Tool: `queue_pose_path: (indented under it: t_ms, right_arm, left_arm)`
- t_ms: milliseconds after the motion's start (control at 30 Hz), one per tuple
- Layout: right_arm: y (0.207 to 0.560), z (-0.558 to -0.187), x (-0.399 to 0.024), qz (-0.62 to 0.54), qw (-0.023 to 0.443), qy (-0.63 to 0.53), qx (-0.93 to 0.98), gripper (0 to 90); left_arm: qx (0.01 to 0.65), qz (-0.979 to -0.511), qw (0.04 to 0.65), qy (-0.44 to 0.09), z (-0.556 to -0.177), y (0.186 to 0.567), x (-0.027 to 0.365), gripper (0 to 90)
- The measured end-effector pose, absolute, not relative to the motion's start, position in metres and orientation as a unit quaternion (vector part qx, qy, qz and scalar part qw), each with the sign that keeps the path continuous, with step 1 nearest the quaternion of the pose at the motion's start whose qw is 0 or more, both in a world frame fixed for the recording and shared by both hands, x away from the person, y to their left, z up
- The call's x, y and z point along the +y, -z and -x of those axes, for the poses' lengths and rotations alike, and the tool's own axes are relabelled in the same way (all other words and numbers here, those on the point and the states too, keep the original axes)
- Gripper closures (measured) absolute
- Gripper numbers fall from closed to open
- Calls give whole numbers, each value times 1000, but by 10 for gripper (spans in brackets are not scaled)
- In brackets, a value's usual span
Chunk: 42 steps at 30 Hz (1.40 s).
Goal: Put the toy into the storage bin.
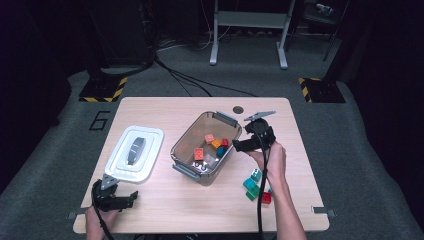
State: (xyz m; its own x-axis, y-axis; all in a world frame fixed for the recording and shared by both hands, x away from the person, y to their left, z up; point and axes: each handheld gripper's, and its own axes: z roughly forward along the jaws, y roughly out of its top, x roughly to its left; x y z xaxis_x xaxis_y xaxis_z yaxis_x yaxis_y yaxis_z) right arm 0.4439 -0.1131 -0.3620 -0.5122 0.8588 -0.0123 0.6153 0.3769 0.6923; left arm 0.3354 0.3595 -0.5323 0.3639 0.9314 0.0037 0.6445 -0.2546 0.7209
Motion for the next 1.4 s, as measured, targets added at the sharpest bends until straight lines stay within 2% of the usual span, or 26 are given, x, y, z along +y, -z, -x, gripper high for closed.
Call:
queue_pose_path:
  t_ms: [367,867,1200,1400]
  right_arm:
    - [394,-412,-160,-478,179,-316,800,36]
    - [452,-382,-210,-539,147,-300,773,0]
    - [481,-362,-233,-551,143,-316,759,222]
    - [485,-358,-231,-543,136,-316,766,403]
  left_arm:
    - [518,-762,320,-220,-335,532,360,13]
    - [522,-758,324,-221,-335,532,359,12]
    - [522,-758,324,-221,-335,532,359,12]
    - [522,-757,324,-222,-335,532,359,12]
